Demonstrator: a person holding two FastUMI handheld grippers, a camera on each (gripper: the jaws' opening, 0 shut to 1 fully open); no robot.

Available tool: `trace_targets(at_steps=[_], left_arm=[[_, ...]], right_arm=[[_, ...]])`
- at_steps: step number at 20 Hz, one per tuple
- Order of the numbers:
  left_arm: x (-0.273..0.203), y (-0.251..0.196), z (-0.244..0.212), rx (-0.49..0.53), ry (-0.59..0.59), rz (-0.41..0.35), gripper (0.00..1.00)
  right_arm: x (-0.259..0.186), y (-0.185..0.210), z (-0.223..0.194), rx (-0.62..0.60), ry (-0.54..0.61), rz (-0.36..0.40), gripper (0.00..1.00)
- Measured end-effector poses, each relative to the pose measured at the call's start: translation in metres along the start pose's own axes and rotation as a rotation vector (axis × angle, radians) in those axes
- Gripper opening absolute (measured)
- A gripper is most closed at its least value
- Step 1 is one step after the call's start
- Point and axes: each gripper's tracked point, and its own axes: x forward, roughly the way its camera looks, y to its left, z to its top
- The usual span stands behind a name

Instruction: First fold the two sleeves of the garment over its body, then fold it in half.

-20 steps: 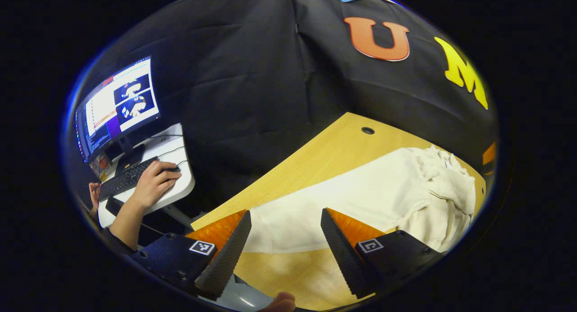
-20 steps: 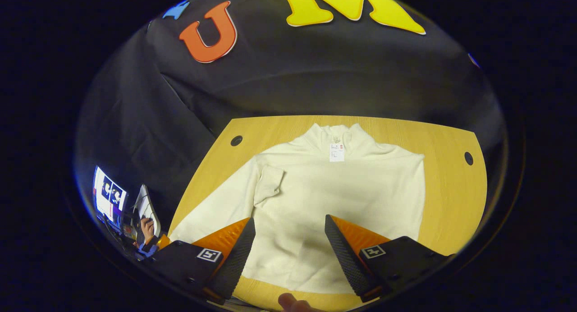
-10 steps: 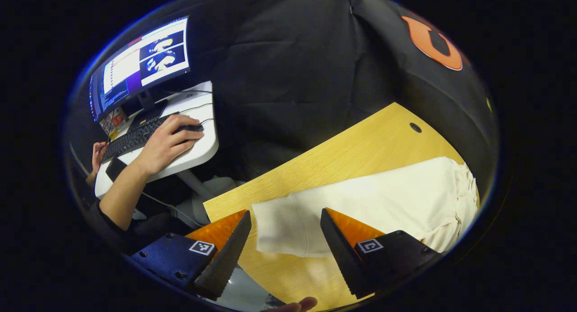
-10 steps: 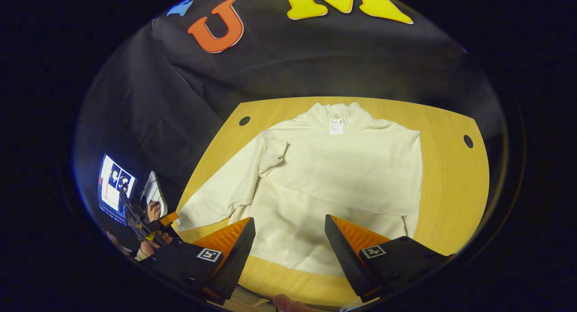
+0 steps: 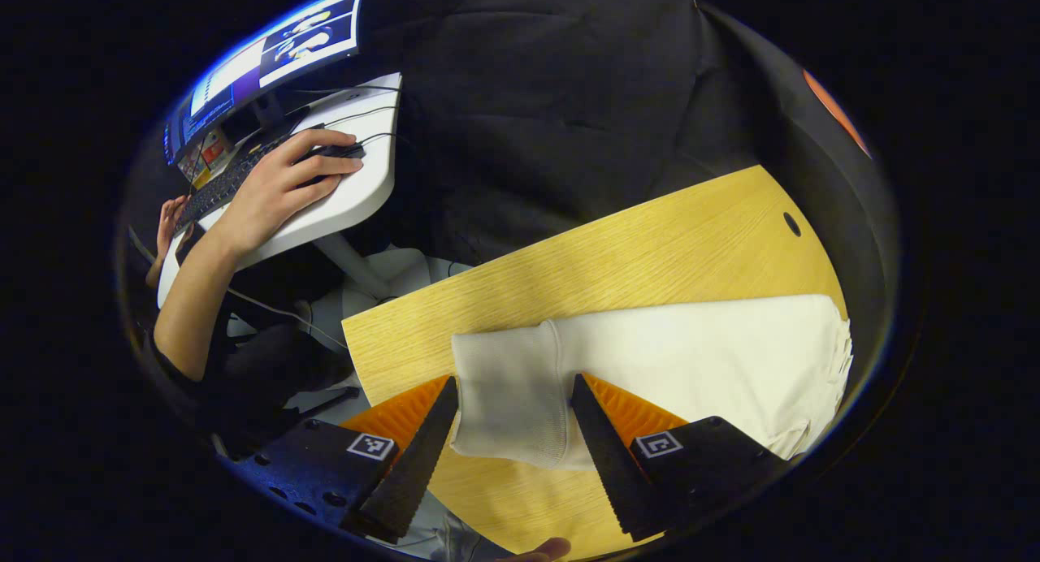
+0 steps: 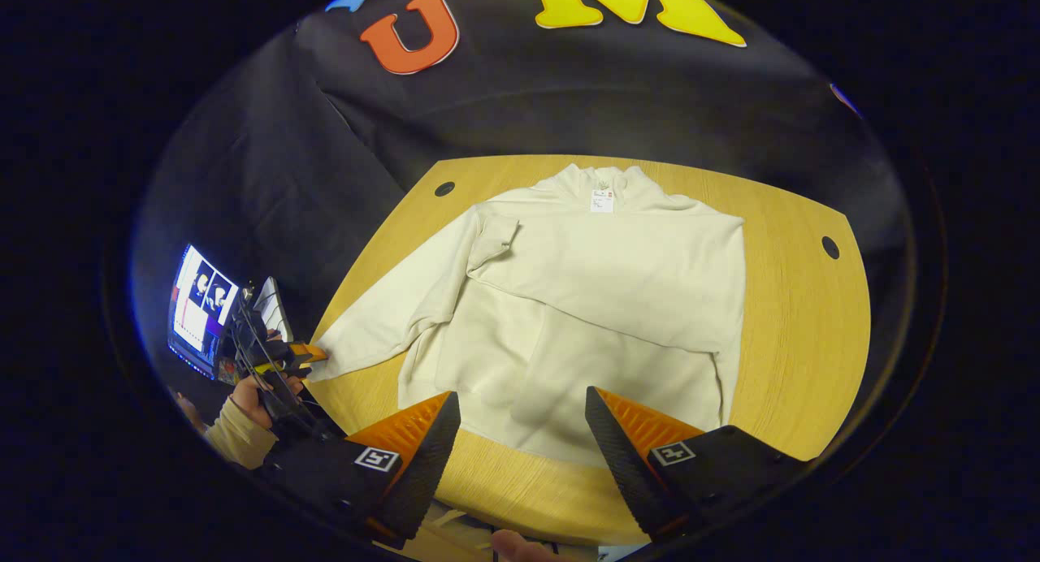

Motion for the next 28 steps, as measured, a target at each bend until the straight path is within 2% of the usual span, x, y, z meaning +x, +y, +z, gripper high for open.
trace_targets(at_steps=[1,3,4,6,7,8,9,12,13,14,15,16,18,22,23,24,28], left_arm=[[0.001,-0.001,0.002,0.006,0.006,0.003,0.91],[0.001,-0.002,0.001,-0.028,0.046,0.009,0.90],[0.003,-0.003,0.000,-0.029,0.062,0.008,0.89],[0.004,-0.005,0.002,-0.011,0.079,0.004,0.86],[0.004,-0.007,0.003,0.002,0.082,-0.002,0.85],[0.004,-0.007,0.002,0.007,0.086,-0.003,0.78],[0.005,-0.009,0.002,0.002,0.089,-0.002,0.77],[0.004,-0.017,0.001,0.011,0.108,-0.018,0.69],[0.004,-0.020,0.002,0.019,0.108,-0.031,0.55],[0.005,-0.023,0.002,0.021,0.109,-0.043,0.52],[0.006,-0.026,0.002,0.014,0.115,-0.054,0.37],[0.004,-0.027,0.001,0.009,0.118,-0.053,0.21],[0.005,-0.028,0.003,0.030,0.119,-0.040,0.11],[-0.001,-0.032,0.005,0.050,0.130,-0.027,0.04],[-0.006,-0.033,0.011,0.055,0.115,-0.024,0.04],[-0.011,-0.036,0.016,0.061,0.102,-0.030,0.04],[-0.043,-0.060,0.035,0.100,0.063,-0.055,0.04]], right_arm=[[0.000,0.000,0.000,0.006,-0.001,-0.003,0.92],[-0.003,0.004,0.002,0.016,-0.009,0.008,0.92],[-0.004,0.004,0.002,0.014,-0.015,0.006,0.96],[-0.005,0.001,-0.001,0.002,-0.018,-0.001,0.96],[-0.005,0.000,-0.003,-0.004,-0.017,-0.005,0.92],[-0.004,0.000,-0.007,-0.009,-0.013,-0.003,0.96],[-0.004,-0.002,-0.010,-0.012,-0.011,-0.007,0.92],[-0.008,-0.007,-0.017,-0.017,0.002,-0.006,0.92],[-0.007,-0.009,-0.018,-0.018,0.004,-0.009,0.96],[-0.008,-0.011,-0.019,-0.021,0.004,-0.011,0.96],[-0.008,-0.013,-0.019,-0.022,0.001,-0.013,0.92],[-0.009,-0.015,-0.019,-0.021,-0.001,-0.012,0.92],[-0.011,-0.021,-0.020,-0.024,-0.004,-0.020,0.92],[-0.018,-0.033,-0.023,-0.033,-0.005,-0.028,0.92],[-0.020,-0.037,-0.024,-0.035,-0.007,-0.031,0.96],[-0.021,-0.040,-0.025,-0.034,-0.008,-0.033,0.92],[-0.026,-0.048,-0.029,-0.027,-0.011,-0.020,0.92]])
